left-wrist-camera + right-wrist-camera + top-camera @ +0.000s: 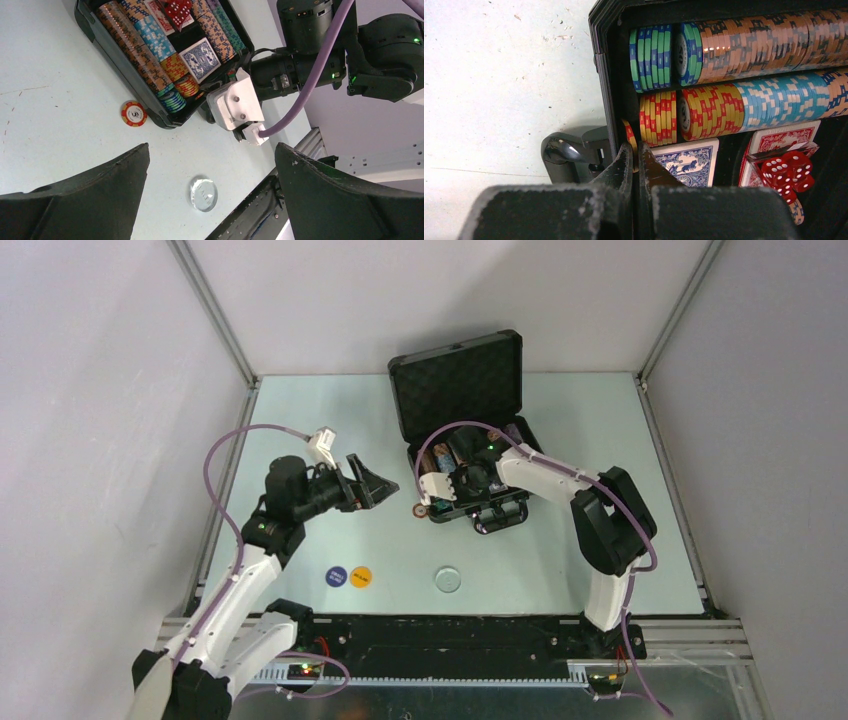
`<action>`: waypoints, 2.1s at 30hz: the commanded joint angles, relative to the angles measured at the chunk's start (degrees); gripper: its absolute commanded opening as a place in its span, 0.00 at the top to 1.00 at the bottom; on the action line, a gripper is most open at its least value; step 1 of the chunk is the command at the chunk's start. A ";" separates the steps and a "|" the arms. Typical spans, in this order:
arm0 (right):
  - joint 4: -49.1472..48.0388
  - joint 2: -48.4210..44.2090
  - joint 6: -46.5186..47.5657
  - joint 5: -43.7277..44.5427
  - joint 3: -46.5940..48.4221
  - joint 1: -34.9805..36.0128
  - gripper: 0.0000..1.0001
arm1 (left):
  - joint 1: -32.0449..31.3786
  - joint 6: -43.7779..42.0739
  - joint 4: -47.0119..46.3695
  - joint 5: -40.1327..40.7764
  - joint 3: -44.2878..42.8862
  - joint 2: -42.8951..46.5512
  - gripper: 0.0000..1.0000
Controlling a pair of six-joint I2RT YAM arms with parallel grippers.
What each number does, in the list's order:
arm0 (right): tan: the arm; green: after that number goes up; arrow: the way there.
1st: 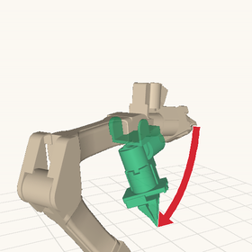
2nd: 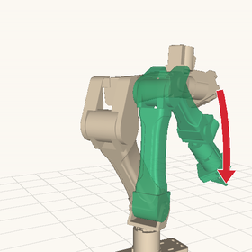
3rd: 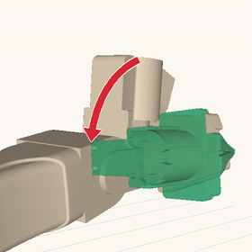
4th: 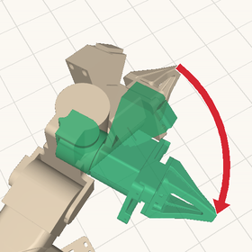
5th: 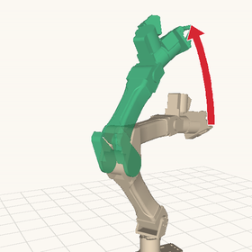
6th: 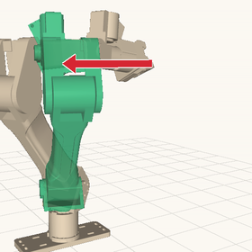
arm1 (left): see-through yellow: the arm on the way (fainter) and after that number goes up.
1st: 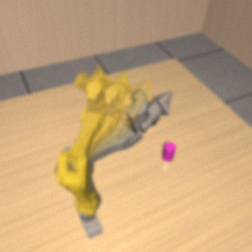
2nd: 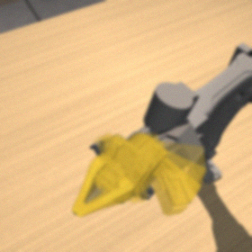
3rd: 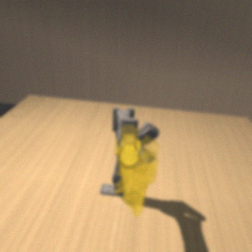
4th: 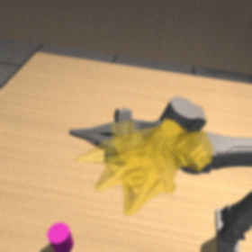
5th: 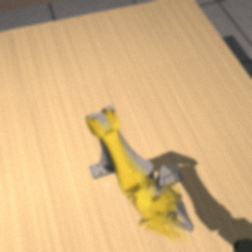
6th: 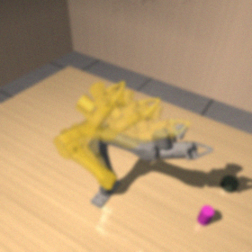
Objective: Pack up texas hold em set
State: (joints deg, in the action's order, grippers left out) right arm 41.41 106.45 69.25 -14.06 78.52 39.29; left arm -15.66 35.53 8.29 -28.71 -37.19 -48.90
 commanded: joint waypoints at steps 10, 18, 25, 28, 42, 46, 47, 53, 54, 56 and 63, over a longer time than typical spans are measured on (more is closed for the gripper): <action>-23.14 -2.00 3.61 -1.72 2.20 0.14 1.00 | 0.72 -0.54 -1.00 -1.30 0.63 -0.50 0.00; -14.55 -1.91 4.31 -4.70 8.08 -0.81 1.00 | 0.84 -0.38 -1.26 -1.55 0.76 -0.80 0.00; -15.15 -1.66 4.45 -4.41 7.74 -0.84 1.00 | 0.93 -0.21 -1.50 -1.54 0.87 -0.69 0.02; -14.68 -0.97 4.60 -3.60 7.05 -0.73 1.00 | 0.97 -0.13 -1.60 -1.63 0.93 -0.67 0.02; -23.28 1.98 4.51 2.90 3.49 -1.98 1.00 | 1.14 -0.05 -1.70 -1.77 1.04 -1.01 0.02; -26.10 2.92 4.51 4.04 2.93 -2.40 1.00 | 1.32 -0.10 -1.70 -1.78 0.94 -0.93 0.02; -26.92 3.03 4.54 4.26 2.93 -2.49 1.00 | 1.37 -0.06 -1.75 -1.74 0.91 -1.04 0.02; -30.18 4.38 5.15 7.20 2.87 -2.64 1.00 | 1.75 -0.02 -1.83 -1.99 0.91 -1.42 0.02; -30.61 4.68 5.17 8.22 2.87 -2.59 1.00 | 1.83 0.02 -1.89 -2.01 0.90 -1.51 0.02; -31.63 4.99 5.22 9.42 2.82 -2.62 1.00 | 1.91 0.08 -1.96 -2.19 0.89 -1.61 0.02; -34.30 4.24 5.64 10.95 2.43 -2.74 1.00 | 2.21 0.24 -2.26 -2.44 1.06 -1.84 0.02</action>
State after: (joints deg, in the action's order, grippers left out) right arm 35.07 107.07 69.06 -16.62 80.60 38.94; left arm -14.13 35.62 7.99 -29.41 -36.29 -50.65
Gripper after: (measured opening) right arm 0.020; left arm 0.985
